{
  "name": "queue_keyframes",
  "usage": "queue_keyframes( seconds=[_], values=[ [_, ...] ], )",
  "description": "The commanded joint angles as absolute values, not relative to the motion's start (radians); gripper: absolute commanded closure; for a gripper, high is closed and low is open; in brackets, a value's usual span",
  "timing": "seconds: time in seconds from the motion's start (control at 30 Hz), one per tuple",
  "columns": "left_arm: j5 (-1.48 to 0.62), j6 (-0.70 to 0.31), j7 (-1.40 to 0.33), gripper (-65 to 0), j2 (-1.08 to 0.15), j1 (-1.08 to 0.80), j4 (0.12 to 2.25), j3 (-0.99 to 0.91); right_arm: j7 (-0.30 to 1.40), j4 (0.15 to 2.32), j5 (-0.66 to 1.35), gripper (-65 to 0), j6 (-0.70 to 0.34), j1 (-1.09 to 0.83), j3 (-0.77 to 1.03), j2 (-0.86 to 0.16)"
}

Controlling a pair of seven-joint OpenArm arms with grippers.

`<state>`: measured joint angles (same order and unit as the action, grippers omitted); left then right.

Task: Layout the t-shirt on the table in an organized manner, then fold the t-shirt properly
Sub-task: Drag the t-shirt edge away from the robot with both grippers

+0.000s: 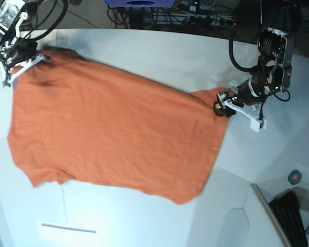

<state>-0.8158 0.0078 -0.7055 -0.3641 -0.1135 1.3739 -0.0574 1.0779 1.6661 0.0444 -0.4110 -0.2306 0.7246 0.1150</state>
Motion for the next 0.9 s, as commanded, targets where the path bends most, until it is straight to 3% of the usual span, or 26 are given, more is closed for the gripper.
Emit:
queue_keyframes(
  seconds=[0.0, 0.27, 0.43, 0.87],
  values=[
    [-0.825, 0.004, -0.687, -41.6, -0.378, -0.119, 1.414, -0.105, 1.072, 1.682, 0.044, 0.0, -0.417, -0.226, 0.727, 0.105],
    [-0.854, -0.005, -0.687, -42.0, -0.369, -0.318, 1.52, -0.46, 1.072, 1.689, 0.044, 0.0, -0.417, -0.226, 0.727, 0.105],
    [-0.947, -0.119, -0.687, -41.0, -0.372, -0.389, 1.523, -0.395, 1.072, 1.69, 0.042, 0.0, -0.417, -0.226, 0.727, 0.104],
    [-0.917, -0.122, -0.682, -41.1, -0.274, -0.286, 1.346, -0.297, 1.072, 1.69, 0.042, 0.0, -0.417, -0.226, 0.727, 0.104]
  ],
)
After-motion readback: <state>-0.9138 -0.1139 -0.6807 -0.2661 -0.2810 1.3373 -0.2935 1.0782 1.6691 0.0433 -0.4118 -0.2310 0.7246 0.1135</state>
